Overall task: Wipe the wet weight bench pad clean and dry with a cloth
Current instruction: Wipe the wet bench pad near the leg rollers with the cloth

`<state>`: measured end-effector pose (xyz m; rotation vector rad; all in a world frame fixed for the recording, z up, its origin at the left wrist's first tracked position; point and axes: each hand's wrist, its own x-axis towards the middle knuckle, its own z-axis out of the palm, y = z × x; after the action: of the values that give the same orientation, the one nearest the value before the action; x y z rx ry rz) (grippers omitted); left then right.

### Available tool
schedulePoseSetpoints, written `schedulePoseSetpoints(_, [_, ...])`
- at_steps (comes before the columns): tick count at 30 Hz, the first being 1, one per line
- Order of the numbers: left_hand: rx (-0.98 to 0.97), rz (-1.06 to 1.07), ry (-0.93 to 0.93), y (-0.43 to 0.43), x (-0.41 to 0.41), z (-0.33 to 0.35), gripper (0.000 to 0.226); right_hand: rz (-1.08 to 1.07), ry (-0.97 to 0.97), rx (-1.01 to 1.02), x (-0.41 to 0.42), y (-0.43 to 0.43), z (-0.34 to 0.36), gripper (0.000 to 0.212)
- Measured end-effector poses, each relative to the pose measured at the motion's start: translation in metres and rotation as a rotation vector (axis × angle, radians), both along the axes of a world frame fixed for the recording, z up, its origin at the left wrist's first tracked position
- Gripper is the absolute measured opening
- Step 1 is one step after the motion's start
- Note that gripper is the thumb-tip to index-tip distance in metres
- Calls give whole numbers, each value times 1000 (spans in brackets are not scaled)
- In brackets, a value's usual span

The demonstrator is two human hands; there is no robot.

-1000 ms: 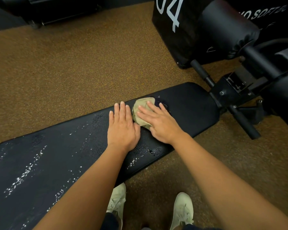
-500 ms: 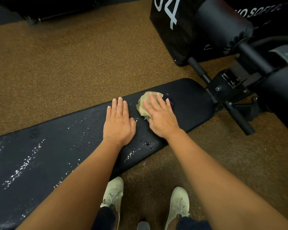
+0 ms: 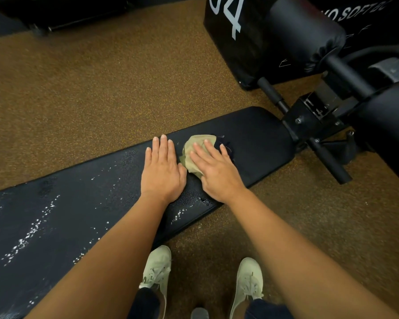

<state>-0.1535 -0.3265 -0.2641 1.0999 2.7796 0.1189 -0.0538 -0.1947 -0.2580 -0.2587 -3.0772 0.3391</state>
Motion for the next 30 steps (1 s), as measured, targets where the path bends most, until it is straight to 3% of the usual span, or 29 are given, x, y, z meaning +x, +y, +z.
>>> schedulePoseSetpoints(2, [4,3,0,0,0,0,81,30,-4,27,10,13,0,62])
schedulePoseSetpoints(7, [-3,9,5,0,1,0,78,-170,-61,12,-6,1,5,60])
schedulePoseSetpoints(13, [-9,13,-1,-1,3,2,66,63,-22,13,23,10,3,65])
schedulePoseSetpoints(19, [6,8,2,-2,3,-1,74,-199,-81,37,1,-2,7,62])
schedulePoseSetpoints(25, [7,10,-3,-3,4,0,65,43,8,8,37,13,2,67])
schedulePoseSetpoints(30, [15,10,-3,-3,4,0,64,-208,-63,-9,18,6,5,63])
